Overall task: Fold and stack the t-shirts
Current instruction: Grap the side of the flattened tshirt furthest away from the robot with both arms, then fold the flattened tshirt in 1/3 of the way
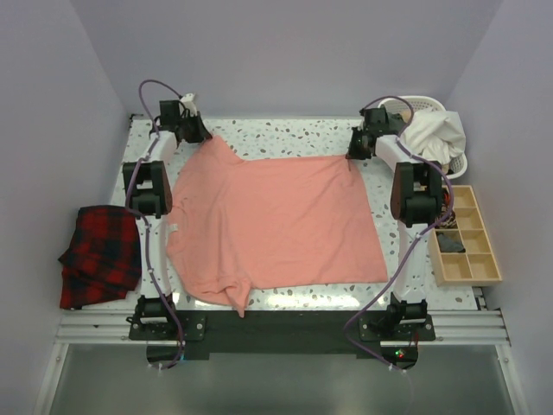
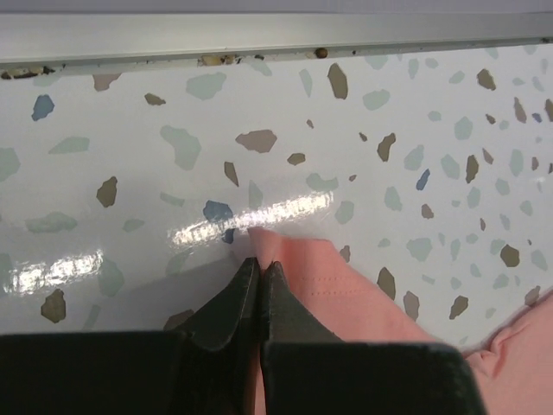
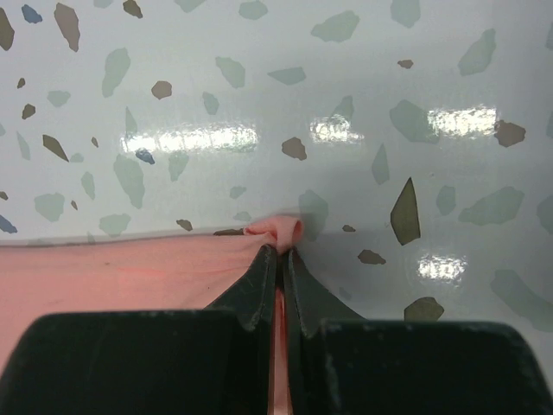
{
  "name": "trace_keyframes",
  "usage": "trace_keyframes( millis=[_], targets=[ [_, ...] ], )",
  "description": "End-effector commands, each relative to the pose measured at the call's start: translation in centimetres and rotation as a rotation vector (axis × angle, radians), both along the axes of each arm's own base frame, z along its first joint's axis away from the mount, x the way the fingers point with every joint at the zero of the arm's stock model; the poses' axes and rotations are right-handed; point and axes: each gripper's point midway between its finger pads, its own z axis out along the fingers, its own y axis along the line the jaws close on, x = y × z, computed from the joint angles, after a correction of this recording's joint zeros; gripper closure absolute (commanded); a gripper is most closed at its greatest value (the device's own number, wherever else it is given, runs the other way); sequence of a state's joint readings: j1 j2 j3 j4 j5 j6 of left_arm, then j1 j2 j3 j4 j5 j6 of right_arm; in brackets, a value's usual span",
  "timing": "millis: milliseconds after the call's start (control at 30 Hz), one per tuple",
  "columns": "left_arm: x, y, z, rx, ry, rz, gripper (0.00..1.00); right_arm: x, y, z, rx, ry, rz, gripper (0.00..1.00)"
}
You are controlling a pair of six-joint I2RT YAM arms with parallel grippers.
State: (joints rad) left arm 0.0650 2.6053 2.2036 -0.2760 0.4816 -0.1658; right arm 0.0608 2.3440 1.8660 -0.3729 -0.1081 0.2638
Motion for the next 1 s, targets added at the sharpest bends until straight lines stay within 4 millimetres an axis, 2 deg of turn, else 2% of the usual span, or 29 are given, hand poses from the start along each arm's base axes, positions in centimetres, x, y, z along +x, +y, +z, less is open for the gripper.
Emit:
trace_keyframes(
  millis=[0,100,200,367,400,433,467,500,533,567,600,633,667,733,767,800,833,867,900,933,967],
  targets=[
    [2.0,0.2,6.9,-0.105,-0.133,-0.02,1.0,2.1,-2.3,5.8,-0.046,-0.139,-0.039,1.0],
    [2.3,0.2,9.4,-0.153,-0.186,-0.039,1.0,2.5,-3.1,7.6,-0.067,-0.167,-0.051,1.0],
    [2.2,0.0,10.9,-0.195,-0.213,-0.067,1.0,2.6,-3.7,9.0,-0.071,-0.191,-0.057,1.0],
    [1.2,-1.5,12.5,-0.262,-0.224,-0.153,1.0,2.1,-3.6,10.3,-0.061,-0.198,-0.039,1.0],
    [0.9,-1.8,13.4,-0.269,-0.243,-0.172,1.0,1.9,-3.4,10.6,-0.057,-0.2,-0.033,1.0],
    [0.3,-2.3,13.9,-0.29,-0.245,-0.208,1.0,1.6,-3.1,11.3,-0.043,-0.208,-0.017,1.0],
    [-0.2,-2.5,13.4,-0.308,-0.223,-0.215,1.0,1.3,-2.9,11.6,-0.035,-0.21,-0.005,1.0],
    [-0.6,-2.8,15.0,-0.313,-0.254,-0.234,1.0,1.0,-2.7,11.9,-0.028,-0.21,0.005,1.0],
    [-1.3,-3.2,15.4,-0.336,-0.249,-0.263,1.0,0.3,-2.2,12.5,-0.01,-0.207,0.024,1.0],
    [-2.1,-3.6,14.8,-0.361,-0.218,-0.273,1.0,-0.1,-2.0,13.0,-0.002,-0.21,0.032,1.0],
    [-2.7,-3.9,16.0,-0.368,-0.235,-0.29,1.0,-0.5,-1.8,13.3,0.009,-0.21,0.043,1.0],
    [-3.5,-4.4,16.3,-0.391,-0.224,-0.319,1.0,-1.2,-1.6,12.7,0.016,-0.189,0.052,1.0],
    [-4.7,-4.8,16.3,-0.419,-0.188,-0.323,1.0,-1.8,-1.5,13.8,0.022,-0.206,0.058,1.0],
    [-5.6,-5.2,16.9,-0.434,-0.192,-0.337,1.0,-3.2,-1.2,13.3,0.038,-0.175,0.067,1.0],
    [-6.8,-5.3,16.7,-0.454,-0.158,-0.323,1.0,-3.8,-1.1,13.9,0.041,-0.18,0.071,1.0],
    [-7.3,-5.4,17.0,-0.459,-0.164,-0.319,1.0,-4.7,-1.0,13.1,0.046,-0.155,0.07,1.0],
    [-8.7,-5.6,15.0,-0.497,-0.096,-0.291,1.0,-5.3,-1.0,13.0,0.049,-0.151,0.07,1.0],
    [-9.3,-5.5,16.9,-0.491,-0.148,-0.297,1.0,-5.8,-1.0,13.6,0.047,-0.158,0.071,1.0],
    [-9.9,-5.6,16.6,-0.493,-0.138,-0.278,1.0,-6.7,-1.0,12.6,0.046,-0.129,0.068,1.0],
    [-11.0,-5.6,15.0,-0.496,-0.091,-0.254,1.0,-7.1,-1.0,12.5,0.046,-0.123,0.068,1.0],
    [-12.0,-5.7,15.6,-0.487,-0.086,-0.245,1.0,-7.5,-1.4,12.7,0.033,-0.125,0.048,1.0]
  ],
)
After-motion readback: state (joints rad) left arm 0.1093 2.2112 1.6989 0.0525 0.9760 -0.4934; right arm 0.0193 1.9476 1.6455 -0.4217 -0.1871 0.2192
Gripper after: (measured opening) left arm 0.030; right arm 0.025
